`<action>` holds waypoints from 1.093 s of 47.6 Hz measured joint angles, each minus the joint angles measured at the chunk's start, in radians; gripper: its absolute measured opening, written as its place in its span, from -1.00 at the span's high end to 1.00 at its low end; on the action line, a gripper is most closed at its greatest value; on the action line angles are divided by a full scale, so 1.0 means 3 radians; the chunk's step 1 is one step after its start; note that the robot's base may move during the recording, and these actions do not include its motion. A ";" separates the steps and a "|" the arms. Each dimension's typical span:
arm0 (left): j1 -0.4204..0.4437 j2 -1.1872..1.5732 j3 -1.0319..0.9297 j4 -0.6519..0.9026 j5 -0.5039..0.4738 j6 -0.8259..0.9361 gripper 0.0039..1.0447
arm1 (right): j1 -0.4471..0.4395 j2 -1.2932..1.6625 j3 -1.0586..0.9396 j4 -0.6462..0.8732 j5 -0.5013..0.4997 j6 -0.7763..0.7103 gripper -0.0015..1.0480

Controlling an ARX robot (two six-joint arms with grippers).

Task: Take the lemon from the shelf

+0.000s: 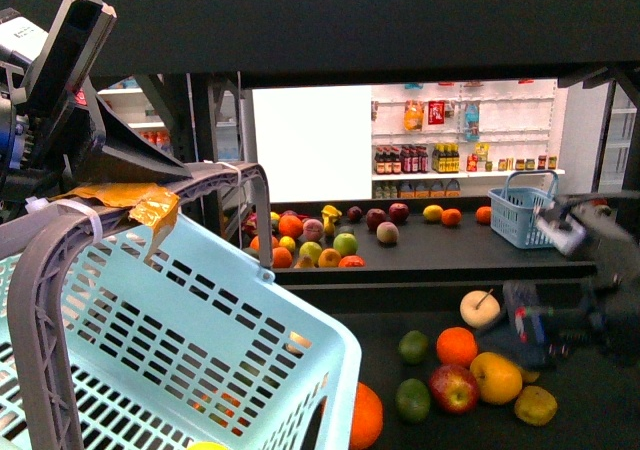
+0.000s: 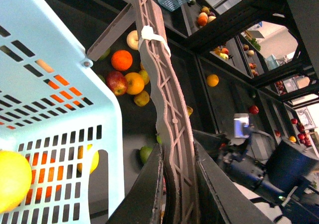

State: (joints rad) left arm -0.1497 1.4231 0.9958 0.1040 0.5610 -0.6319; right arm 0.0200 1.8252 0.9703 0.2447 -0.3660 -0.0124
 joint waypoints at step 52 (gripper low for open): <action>0.0000 0.0000 0.0000 0.0000 -0.0010 -0.0001 0.77 | 0.0669 0.2406 0.1017 0.0209 0.0814 -0.0575 -0.85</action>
State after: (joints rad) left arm -0.1497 1.4231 0.9958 0.1040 0.5579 -0.6323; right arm 0.2207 2.5469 1.2755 0.3073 -0.1219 -0.1848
